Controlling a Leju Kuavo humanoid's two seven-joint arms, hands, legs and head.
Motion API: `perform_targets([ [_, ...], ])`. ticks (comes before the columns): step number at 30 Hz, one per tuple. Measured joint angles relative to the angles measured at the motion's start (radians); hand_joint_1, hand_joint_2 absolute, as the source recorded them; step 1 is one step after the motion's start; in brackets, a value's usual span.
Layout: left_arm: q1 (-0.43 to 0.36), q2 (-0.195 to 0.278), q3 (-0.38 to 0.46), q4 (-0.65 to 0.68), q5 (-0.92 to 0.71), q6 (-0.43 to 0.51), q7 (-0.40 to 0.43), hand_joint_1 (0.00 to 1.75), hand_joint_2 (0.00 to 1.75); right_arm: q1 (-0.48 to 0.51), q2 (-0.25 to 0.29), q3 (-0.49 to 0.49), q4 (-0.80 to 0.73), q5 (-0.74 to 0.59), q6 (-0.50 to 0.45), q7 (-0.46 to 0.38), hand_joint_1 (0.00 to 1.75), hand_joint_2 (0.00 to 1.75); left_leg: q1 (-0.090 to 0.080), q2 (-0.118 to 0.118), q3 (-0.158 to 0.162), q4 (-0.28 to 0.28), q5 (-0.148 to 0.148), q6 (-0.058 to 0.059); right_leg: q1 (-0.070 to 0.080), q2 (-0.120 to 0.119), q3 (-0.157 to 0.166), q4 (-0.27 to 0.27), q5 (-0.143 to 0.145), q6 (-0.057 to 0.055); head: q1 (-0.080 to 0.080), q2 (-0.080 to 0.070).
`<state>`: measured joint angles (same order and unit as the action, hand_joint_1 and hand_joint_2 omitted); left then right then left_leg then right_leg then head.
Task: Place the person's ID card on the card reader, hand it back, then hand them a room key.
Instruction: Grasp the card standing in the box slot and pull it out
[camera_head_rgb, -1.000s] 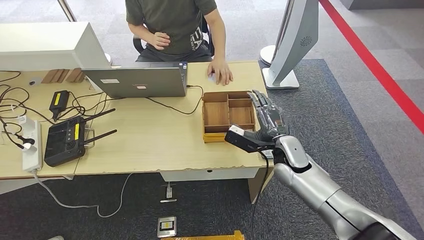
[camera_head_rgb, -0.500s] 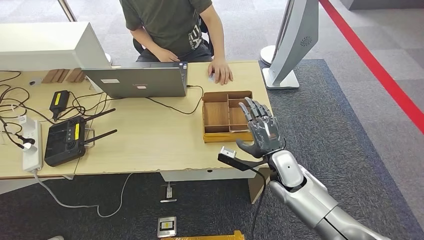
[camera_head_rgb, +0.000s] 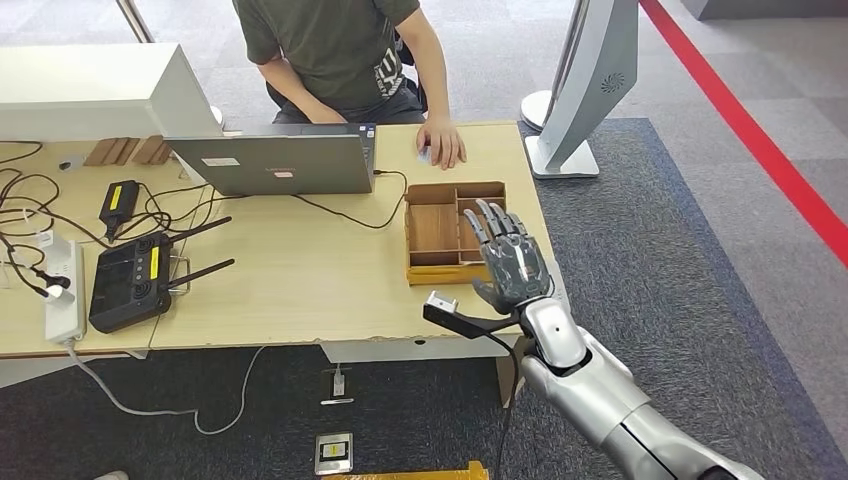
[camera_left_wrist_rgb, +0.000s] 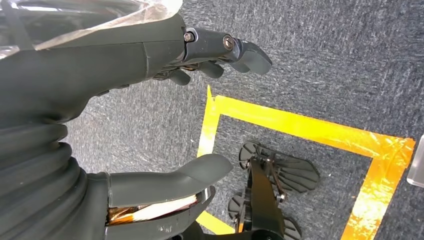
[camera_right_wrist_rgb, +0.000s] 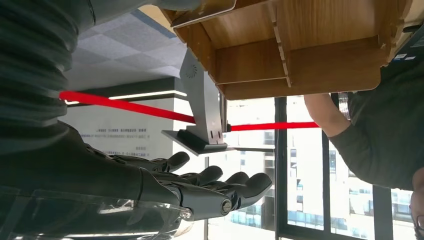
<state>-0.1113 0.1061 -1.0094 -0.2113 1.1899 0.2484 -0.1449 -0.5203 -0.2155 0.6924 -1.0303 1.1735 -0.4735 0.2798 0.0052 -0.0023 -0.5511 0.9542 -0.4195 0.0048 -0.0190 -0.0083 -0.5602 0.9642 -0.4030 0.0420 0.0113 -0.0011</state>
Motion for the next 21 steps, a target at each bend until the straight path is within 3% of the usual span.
perform_targets([
  [21, 0.0, 0.0, 0.0, 0.0, -0.004, -0.005, 0.006, 0.0, 1.75, -0.05, 0.054, -0.012, 0.149, -0.011, 0.007, -0.032, 0.0, 1.75, 0.0, 0.0, 0.0, 0.0, 0.0, 0.0, 0.0, 0.0, 0.0, 0.0, 0.0, 0.0, 0.0, 0.0],
])
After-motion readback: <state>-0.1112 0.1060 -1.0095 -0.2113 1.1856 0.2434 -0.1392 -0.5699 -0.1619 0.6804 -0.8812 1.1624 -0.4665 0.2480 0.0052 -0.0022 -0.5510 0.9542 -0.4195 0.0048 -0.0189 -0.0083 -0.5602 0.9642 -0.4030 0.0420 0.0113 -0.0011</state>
